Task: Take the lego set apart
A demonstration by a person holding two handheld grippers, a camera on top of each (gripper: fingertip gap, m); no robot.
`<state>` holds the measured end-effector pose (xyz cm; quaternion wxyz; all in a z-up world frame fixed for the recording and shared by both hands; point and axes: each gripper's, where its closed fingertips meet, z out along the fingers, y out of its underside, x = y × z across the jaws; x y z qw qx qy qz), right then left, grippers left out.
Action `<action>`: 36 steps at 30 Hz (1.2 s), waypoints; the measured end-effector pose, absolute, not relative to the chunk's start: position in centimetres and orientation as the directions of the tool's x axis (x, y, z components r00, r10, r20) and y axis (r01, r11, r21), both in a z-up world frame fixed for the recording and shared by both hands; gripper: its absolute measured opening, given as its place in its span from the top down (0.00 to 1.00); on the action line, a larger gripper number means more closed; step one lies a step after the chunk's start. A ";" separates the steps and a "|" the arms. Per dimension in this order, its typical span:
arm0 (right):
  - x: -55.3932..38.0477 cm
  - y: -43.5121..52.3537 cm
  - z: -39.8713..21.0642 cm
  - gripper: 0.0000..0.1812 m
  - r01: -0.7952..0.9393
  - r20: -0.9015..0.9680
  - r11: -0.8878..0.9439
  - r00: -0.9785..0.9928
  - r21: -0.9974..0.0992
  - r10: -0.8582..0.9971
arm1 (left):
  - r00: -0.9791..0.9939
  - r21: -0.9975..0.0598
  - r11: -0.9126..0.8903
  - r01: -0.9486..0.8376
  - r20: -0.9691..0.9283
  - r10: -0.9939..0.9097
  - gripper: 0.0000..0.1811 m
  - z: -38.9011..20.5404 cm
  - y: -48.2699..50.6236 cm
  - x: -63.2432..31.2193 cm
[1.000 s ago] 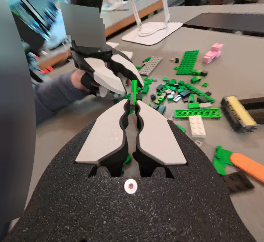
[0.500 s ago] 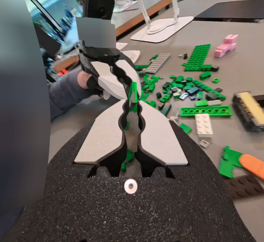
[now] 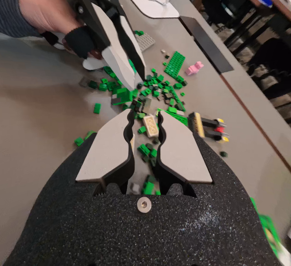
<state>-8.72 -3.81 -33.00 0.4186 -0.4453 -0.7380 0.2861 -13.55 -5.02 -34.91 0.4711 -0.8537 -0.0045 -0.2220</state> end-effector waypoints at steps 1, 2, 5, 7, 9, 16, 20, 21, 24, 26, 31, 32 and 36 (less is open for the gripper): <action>-8.0 -2.9 -32.3 0.83 0.427 0.396 0.451 -0.217 -0.784 0.892 | 0.906 -0.821 -0.529 0.214 0.369 -0.207 0.72 -34.5 -4.9 -13.6; -7.0 -1.6 -31.6 0.83 0.444 0.434 0.458 -0.162 -0.770 0.886 | 0.913 -0.840 -0.502 0.206 0.349 -0.209 0.72 -34.1 -4.7 -13.7; -2.7 2.3 -29.1 0.83 0.487 0.482 0.410 0.028 -0.771 0.875 | 0.934 -0.886 -0.433 0.167 0.283 -0.219 0.72 -33.1 -4.5 -13.6; 0.7 4.8 -28.6 0.82 0.517 0.450 0.323 0.139 -0.793 0.882 | 0.945 -0.909 -0.394 0.134 0.237 -0.227 0.72 -32.5 -4.3 -13.3; 4.8 7.8 -29.0 0.79 0.592 0.439 0.219 0.259 -0.776 0.860 | 0.952 -0.923 -0.373 0.092 0.192 -0.240 0.72 -32.3 -4.3 -13.0; 11.6 12.2 -32.2 0.77 0.606 0.232 -0.056 0.387 -0.793 0.893 | 0.938 -0.925 -0.378 0.041 0.167 -0.305 0.73 -32.6 -4.1 -11.1; 10.8 12.1 -33.6 0.78 0.639 0.169 -0.088 0.330 -0.764 0.929 | 0.933 -0.925 -0.379 0.019 0.153 -0.326 0.73 -32.6 -4.2 -10.6; 10.6 12.2 -34.0 0.78 0.651 0.162 -0.091 0.319 -0.754 0.934 | 0.931 -0.926 -0.376 0.018 0.152 -0.331 0.73 -32.5 -4.3 -10.5; 10.0 12.4 -35.0 0.90 0.681 0.148 -0.098 0.293 -0.726 0.945 | 0.925 -0.931 -0.365 0.018 0.154 -0.347 0.73 -32.2 -4.3 -10.2; 9.4 12.0 -34.5 0.90 0.664 0.147 -0.088 0.290 -0.742 0.946 | 0.921 -0.937 -0.349 0.012 0.146 -0.361 0.73 -31.9 -4.4 -9.9; 4.5 5.8 -30.2 0.91 0.481 0.251 0.193 0.059 -0.855 0.966 | 0.892 -0.961 -0.276 -0.036 0.093 -0.443 0.73 -30.8 -4.6 -7.7; 3.3 4.5 -29.5 0.91 0.434 0.255 0.221 0.019 -0.873 0.967 | 0.891 -0.965 -0.257 -0.058 0.066 -0.449 0.72 -30.7 -4.6 -7.3; -1.9 0.4 -27.9 0.91 0.309 0.161 0.171 -0.055 -0.936 0.985 | 0.909 -0.954 -0.165 -0.252 -0.175 -0.377 0.68 -30.3 -4.4 -7.2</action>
